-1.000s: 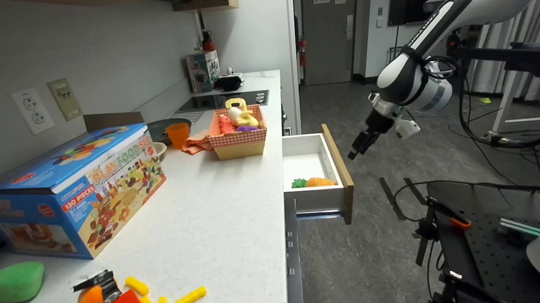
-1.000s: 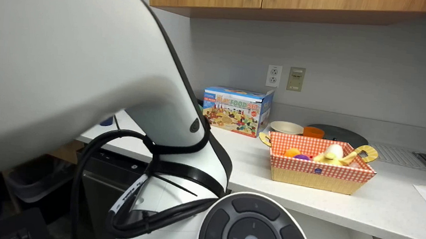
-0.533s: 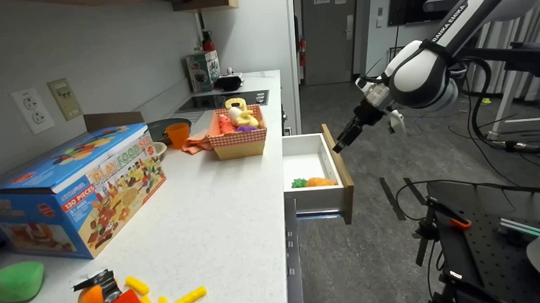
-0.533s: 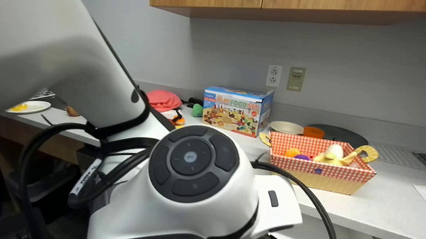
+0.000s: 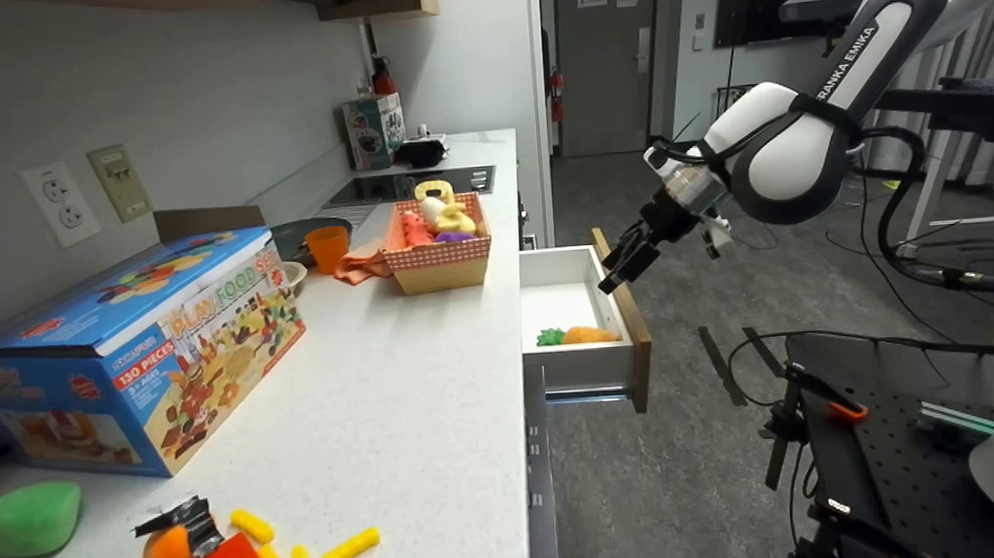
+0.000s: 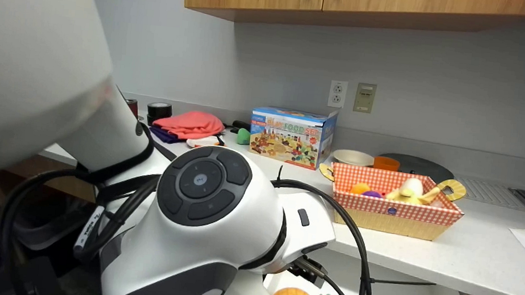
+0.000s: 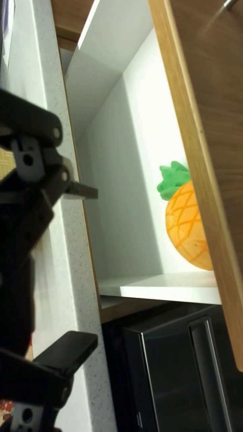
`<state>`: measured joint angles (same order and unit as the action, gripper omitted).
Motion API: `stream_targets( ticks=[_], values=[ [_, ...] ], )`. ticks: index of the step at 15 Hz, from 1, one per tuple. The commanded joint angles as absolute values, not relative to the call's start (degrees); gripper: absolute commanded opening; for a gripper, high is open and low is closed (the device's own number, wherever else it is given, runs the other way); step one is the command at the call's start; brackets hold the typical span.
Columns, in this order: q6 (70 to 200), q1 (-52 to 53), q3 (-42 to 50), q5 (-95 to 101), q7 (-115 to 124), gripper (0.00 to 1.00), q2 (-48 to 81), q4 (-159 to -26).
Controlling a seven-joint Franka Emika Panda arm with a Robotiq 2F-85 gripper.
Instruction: Open the drawer, remove the plushy from the drawer, put it in the box, and then close the drawer
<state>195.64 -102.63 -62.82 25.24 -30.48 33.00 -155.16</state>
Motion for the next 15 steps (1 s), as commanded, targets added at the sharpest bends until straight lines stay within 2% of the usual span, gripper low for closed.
stream_targets(
  ticks=[1, 6, 13, 15],
  values=[
    [194.99, -98.38, -58.78, 27.75, -24.63, 1.0, 29.1, -153.65],
    [195.31, -88.79, -51.39, 26.65, -21.09, 1.0, 26.96, -151.08],
    [194.94, -67.16, -32.44, 25.31, -19.32, 1.0, 23.86, -146.4],
    [193.41, -63.75, -30.01, 21.52, -22.07, 1.0, 23.71, -145.87]
  ],
)
